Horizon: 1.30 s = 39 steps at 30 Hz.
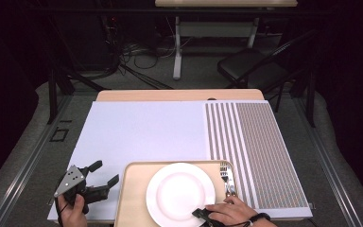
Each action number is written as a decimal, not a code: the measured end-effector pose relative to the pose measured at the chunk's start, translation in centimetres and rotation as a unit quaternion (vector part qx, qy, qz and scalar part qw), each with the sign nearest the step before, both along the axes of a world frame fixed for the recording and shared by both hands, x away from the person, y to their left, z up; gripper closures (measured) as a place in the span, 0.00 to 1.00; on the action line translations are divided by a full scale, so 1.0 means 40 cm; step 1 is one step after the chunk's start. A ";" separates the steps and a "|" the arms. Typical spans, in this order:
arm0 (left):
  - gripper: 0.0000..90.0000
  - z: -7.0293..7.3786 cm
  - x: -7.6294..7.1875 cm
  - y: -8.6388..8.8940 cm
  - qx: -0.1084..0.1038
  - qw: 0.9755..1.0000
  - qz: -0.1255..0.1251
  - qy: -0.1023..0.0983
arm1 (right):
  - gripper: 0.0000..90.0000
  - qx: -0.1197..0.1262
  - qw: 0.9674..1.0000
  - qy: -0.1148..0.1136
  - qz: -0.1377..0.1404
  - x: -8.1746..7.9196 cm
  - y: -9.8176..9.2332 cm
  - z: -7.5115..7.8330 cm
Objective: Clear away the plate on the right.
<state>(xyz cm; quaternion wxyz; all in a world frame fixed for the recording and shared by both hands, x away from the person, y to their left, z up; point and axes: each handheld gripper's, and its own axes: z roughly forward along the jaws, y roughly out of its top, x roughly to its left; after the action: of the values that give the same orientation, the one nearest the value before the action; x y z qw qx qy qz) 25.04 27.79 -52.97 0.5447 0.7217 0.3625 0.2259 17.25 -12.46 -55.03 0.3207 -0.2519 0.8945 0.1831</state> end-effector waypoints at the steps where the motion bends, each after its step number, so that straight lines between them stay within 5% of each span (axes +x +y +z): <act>1: 0.17 0.000 0.000 0.000 -0.001 1.000 0.000 0.000 | 0.78 0.002 1.000 0.000 0.005 0.003 0.001 0.000; 14: 0.17 0.000 0.000 0.000 -0.001 1.000 0.000 0.000 | 0.62 0.008 1.000 0.011 -0.007 0.013 -0.020 0.026; 20: 0.17 0.000 -0.001 0.000 0.001 1.000 0.000 0.000 | 0.57 0.019 0.999 0.035 -0.015 0.020 -0.052 0.046; 27: 0.17 0.000 0.000 -0.001 0.000 1.000 0.000 0.000 | 0.55 0.033 0.996 0.055 -0.057 0.027 -0.089 0.066; 34: 0.17 0.000 -0.001 -0.001 0.001 1.000 0.000 0.000 | 0.47 0.070 0.989 0.084 -0.100 0.050 -0.119 0.086; 39: 0.17 0.000 -0.001 -0.001 0.000 1.000 0.001 0.002 | 0.39 0.102 0.978 0.113 -0.143 0.078 -0.145 0.103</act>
<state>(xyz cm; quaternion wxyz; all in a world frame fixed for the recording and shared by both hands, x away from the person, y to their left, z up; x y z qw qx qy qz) 25.01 27.73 -52.98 0.5439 0.7215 0.3644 0.2256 20.37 -18.27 -50.93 0.2645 -0.0649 0.9285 0.2523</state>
